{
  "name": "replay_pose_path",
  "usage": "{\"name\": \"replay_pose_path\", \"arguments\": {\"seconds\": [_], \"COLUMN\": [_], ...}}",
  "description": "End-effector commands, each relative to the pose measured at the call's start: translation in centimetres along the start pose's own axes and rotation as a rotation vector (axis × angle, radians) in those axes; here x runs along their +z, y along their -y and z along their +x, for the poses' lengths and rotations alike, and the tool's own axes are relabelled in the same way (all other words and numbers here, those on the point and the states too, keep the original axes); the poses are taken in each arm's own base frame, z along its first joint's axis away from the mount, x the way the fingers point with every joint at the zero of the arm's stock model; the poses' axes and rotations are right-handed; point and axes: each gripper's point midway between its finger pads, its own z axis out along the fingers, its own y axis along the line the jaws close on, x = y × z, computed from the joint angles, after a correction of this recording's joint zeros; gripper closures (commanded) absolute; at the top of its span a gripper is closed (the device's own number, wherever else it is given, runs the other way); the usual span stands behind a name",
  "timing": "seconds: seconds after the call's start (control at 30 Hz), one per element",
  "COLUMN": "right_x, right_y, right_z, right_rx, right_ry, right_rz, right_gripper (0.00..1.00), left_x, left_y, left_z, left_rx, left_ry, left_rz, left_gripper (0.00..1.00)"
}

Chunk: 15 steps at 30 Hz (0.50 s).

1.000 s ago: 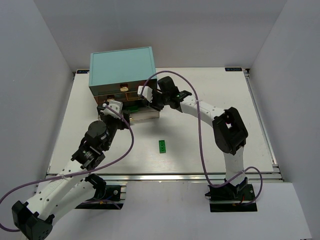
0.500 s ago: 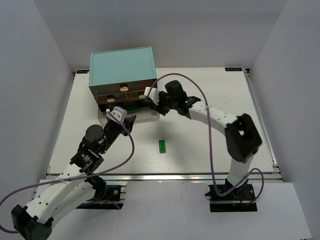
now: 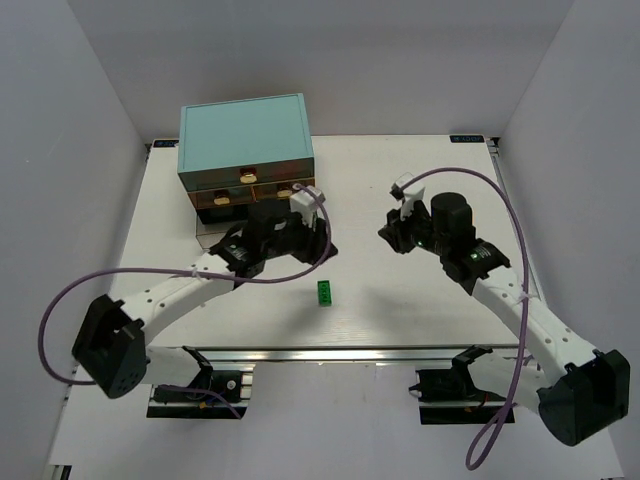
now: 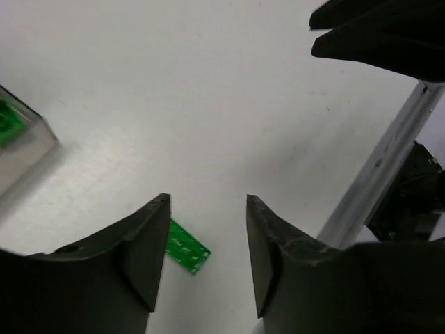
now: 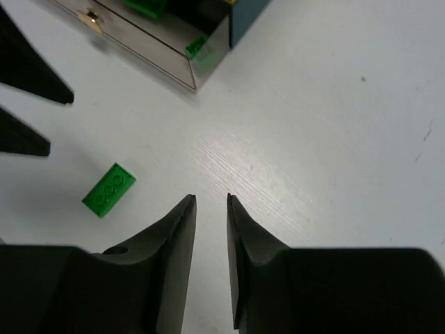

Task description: Sort the legos into containers by color

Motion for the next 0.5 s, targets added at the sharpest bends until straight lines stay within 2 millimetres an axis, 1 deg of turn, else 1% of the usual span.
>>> {"name": "replay_pose_path", "arguments": {"seconds": [0.0,0.03,0.07,0.1,0.13,0.17,0.2,0.23,0.27,0.3,0.33,0.37,0.4,0.43,0.47], "right_x": [-0.6,-0.7,-0.9,-1.2,-1.4,-1.6,-1.9,-2.0,-2.4,-2.6,-2.7,-2.9,-3.0,-3.1,-3.3], "right_y": [0.9,1.4,1.9,2.6,2.8,3.0,3.3,3.2,3.1,3.4,3.5,3.4,3.5,3.6,3.7], "right_z": [1.4,1.9,2.4,2.4,2.3,2.5,2.3,2.3,2.2,2.0,2.0,1.7,1.7,1.7,1.5], "right_rx": [0.089,0.102,0.106,0.114,0.119,0.129,0.132,0.133,0.129,0.129,0.129,0.13,0.131,0.134,0.13], "right_ry": [0.01,0.015,0.02,0.013,0.005,-0.006,0.003,0.01,0.025,0.035,0.039,0.048,0.052,0.052,0.059], "right_rz": [0.02,0.029,0.045,0.073,0.086,0.091,0.099,0.097,0.096,0.105,0.11,0.113,0.118,0.122,0.126], "right_gripper": [0.69,0.62,0.56,0.55,0.54,0.47,0.44,0.42,0.39,0.36,0.34,0.32,0.31,0.3,0.3], "left_x": [1.2,1.5,2.0,2.2,2.3,2.4,2.3,2.2,2.2,2.1,2.4,2.4,2.3,2.7,2.9], "left_y": [3.6,2.7,3.7,3.7,2.4,2.3,2.5,2.1,1.3,0.9,0.6,0.3,-0.1,-0.2,-0.3], "left_z": [2.8,4.2,6.2,7.0,7.5,8.2,9.7,10.3,10.6,12.0,12.1,12.3,13.6,13.1,13.1], "left_rx": [-0.193,-0.209,-0.215,-0.211,-0.2,-0.222,-0.211,-0.238,-0.229,-0.222,-0.266,-0.257,-0.252,-0.29,-0.275], "left_ry": [-0.148,-0.203,-0.295,-0.328,-0.329,-0.342,-0.39,-0.394,-0.383,-0.419,-0.406,-0.396,-0.43,-0.406,-0.398], "left_rz": [0.036,-0.057,-0.093,-0.135,-0.248,-0.298,-0.345,-0.407,-0.472,-0.523,-0.563,-0.61,-0.662,-0.695,-0.732], "left_gripper": [0.41,0.39,0.37,0.36,0.35,0.33,0.3,0.28,0.27,0.23,0.23,0.22,0.22,0.21,0.21]}}
